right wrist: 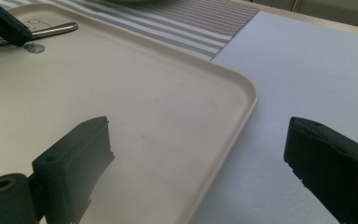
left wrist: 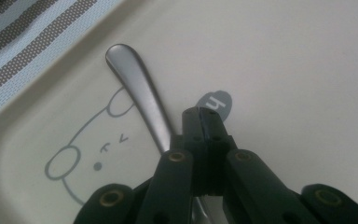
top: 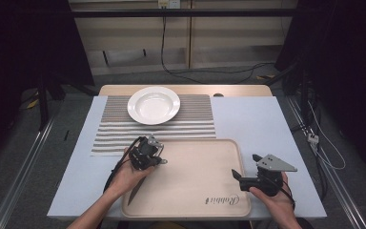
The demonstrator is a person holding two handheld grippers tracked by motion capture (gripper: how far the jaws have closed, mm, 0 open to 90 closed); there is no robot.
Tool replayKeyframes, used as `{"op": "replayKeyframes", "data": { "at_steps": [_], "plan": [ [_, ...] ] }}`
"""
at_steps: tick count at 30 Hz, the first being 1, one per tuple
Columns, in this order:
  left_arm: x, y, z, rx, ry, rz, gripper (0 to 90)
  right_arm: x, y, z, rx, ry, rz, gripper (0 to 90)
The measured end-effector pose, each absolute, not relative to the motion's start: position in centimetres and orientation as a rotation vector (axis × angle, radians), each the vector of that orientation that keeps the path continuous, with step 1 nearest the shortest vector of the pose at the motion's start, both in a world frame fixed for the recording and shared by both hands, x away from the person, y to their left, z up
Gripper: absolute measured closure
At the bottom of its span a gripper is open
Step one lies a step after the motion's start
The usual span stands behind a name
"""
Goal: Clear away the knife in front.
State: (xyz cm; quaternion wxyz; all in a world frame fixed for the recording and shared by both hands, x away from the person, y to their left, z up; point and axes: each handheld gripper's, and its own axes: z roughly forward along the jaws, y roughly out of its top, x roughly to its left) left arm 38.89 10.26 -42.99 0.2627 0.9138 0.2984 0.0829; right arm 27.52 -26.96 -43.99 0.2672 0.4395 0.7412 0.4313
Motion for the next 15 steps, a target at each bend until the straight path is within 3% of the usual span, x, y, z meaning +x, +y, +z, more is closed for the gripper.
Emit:
{"op": "replayKeyframes", "data": {
  "at_steps": [15],
  "plan": [
    [39.6, 11.7, -42.7, 2.491, 0.877, 0.229, 90.0, 27.6, -27.0, -44.0, 1.188, 2.002, 1.162, 7.7]
  ]
}}
